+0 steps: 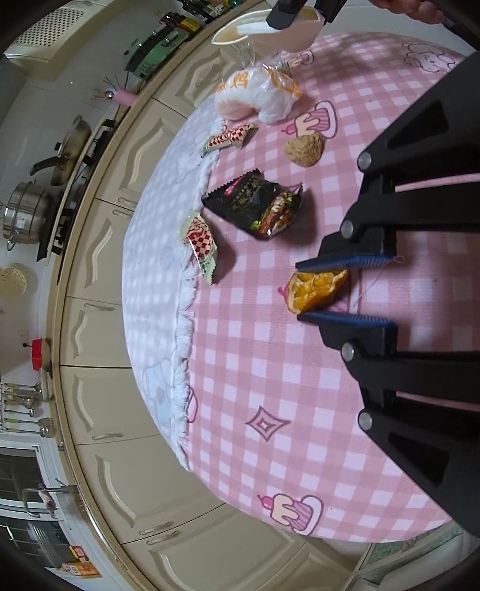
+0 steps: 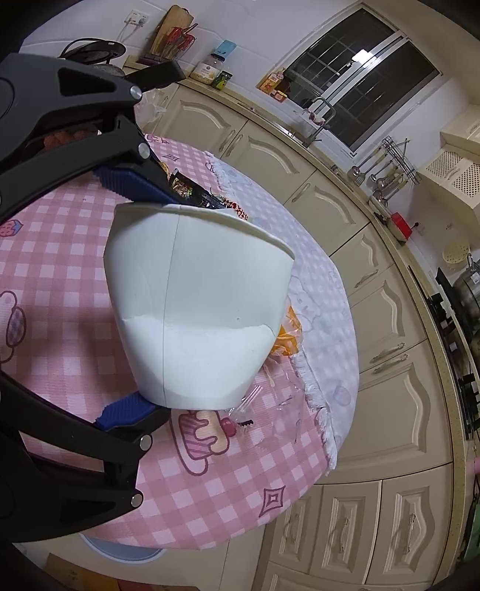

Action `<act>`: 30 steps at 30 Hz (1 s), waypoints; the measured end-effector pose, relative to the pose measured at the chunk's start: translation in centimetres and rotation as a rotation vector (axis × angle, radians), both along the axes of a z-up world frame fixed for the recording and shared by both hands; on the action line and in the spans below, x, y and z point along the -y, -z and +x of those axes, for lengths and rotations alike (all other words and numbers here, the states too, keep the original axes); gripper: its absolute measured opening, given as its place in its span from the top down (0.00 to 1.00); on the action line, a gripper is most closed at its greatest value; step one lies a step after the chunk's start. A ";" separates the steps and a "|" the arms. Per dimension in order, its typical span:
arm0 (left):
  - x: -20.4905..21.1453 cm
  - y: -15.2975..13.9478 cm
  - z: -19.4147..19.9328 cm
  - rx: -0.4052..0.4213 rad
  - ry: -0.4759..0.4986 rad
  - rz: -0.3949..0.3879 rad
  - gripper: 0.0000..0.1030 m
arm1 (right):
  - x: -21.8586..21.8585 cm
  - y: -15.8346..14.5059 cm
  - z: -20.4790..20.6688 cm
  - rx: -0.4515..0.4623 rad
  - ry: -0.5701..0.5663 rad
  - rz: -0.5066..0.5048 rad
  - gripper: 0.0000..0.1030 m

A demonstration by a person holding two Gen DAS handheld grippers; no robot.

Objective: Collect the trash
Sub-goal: 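Grasp the dried orange slice with the left gripper, then carry both items over the blue bucket and open the left gripper to drop the orange slice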

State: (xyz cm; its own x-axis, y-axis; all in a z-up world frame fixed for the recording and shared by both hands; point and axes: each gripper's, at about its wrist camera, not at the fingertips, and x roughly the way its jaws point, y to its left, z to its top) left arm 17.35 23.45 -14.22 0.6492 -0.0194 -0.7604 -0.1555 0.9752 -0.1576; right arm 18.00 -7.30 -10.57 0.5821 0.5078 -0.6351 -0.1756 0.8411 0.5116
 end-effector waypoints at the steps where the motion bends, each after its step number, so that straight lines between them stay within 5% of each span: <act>1: 0.0 -0.1 -0.3 0.003 -0.002 0.006 0.83 | 0.1 -0.1 -0.2 0.002 0.001 0.000 0.17; 17: 3.1 -3.1 -3.4 0.077 0.049 0.052 0.90 | 2.9 -1.9 -3.2 0.046 0.030 0.022 0.17; 30: 13.0 -6.7 -5.0 0.187 0.261 0.075 0.90 | 10.1 -2.7 -8.9 0.076 0.156 0.014 0.17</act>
